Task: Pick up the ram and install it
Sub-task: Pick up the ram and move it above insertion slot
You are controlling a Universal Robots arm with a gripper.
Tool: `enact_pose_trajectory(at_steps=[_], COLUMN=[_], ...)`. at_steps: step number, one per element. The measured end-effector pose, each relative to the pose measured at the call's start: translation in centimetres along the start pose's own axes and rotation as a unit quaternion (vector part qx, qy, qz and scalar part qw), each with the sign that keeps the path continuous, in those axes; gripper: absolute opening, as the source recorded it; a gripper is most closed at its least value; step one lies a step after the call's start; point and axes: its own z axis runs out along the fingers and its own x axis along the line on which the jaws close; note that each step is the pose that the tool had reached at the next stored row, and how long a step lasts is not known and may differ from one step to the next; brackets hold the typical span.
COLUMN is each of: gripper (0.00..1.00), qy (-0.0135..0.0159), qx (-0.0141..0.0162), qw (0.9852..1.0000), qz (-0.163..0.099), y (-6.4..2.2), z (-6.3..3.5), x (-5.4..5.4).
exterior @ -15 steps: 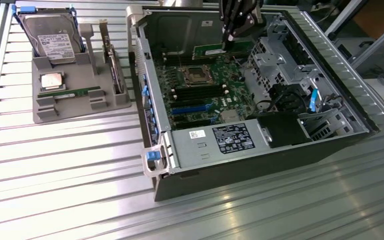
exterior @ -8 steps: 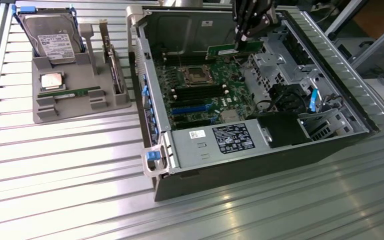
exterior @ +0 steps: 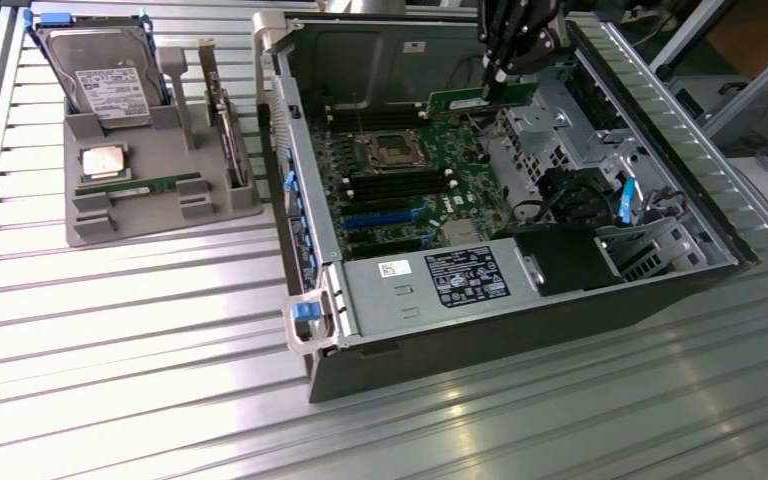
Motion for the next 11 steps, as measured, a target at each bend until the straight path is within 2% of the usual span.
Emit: enact_pose_trajectory(at_steps=[1,2,3,4,5,6,7,11], gripper=[0.13,0.13,0.13,0.13,0.13,0.13,0.13,0.13], qy=[-0.0012,-0.008,-0.0188,-0.0272,-0.047,-0.0681,-0.0751,-0.0753], qx=[0.0001,0.0007,0.0017,0.0026,0.0044,0.0063,0.007,0.0063], qw=[1.0,1.0,0.9998,0.9996,0.9989,0.9977,0.9972,0.9971], qz=[0.0,0.0,-0.001,-0.001,-0.001,-0.002,-0.002,-0.002], y=[0.0,-0.01,-0.01,0.0,0.0,0.0,-0.01,-0.43], z=[0.01,0.01,0.01,0.01,0.02,0.02,0.02,0.01], x=[0.0,0.01,0.05,0.08,0.15,0.21,0.22,0.26])
